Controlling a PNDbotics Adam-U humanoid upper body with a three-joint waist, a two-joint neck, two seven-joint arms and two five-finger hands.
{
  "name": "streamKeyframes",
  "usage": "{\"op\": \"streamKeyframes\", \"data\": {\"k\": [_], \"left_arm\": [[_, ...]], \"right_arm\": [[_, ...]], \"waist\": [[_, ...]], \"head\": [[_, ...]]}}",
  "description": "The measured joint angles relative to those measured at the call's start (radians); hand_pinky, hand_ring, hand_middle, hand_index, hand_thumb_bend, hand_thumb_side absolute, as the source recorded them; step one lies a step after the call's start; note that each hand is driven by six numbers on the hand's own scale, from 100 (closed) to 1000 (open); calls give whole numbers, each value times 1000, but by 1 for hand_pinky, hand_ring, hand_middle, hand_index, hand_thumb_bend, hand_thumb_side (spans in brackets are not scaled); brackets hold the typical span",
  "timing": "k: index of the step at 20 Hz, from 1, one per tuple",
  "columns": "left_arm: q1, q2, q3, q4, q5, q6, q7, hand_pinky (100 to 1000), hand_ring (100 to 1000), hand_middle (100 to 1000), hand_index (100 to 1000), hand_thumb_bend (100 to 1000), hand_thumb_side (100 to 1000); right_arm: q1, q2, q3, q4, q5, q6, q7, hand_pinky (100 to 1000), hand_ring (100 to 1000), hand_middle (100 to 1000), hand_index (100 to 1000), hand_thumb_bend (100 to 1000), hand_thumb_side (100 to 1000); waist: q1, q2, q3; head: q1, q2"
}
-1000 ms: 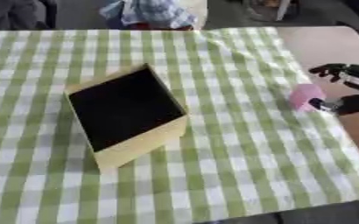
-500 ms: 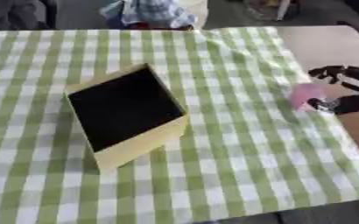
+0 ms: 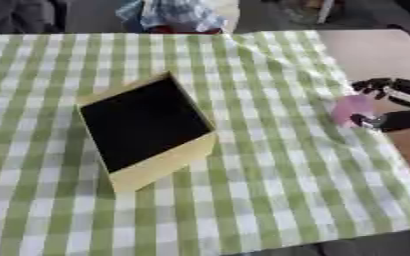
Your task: Pick up objects on the table and place them in the box.
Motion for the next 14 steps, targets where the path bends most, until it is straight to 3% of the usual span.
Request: {"op": "streamKeyframes", "data": {"k": [8,11,14], "left_arm": [[-1,0,0,0,0,0,-1,896,758,835,812,260,886],[-1,0,0,0,0,0,-1,896,757,835,812,260,886],[-1,0,0,0,0,0,-1,897,757,835,812,259,887]], "right_arm": [[-7,9,0,9,6,-3,0,778,875,853,996,252,586],[-7,10,0,13,10,-3,0,776,867,839,988,227,513],[-7,15,0,16,18,-3,0,771,855,821,980,184,385]], "waist": [[0,2,2],[1,2,1],[1,2,0]], "head": [[-1,0],[-2,0],[-2,0]]}}
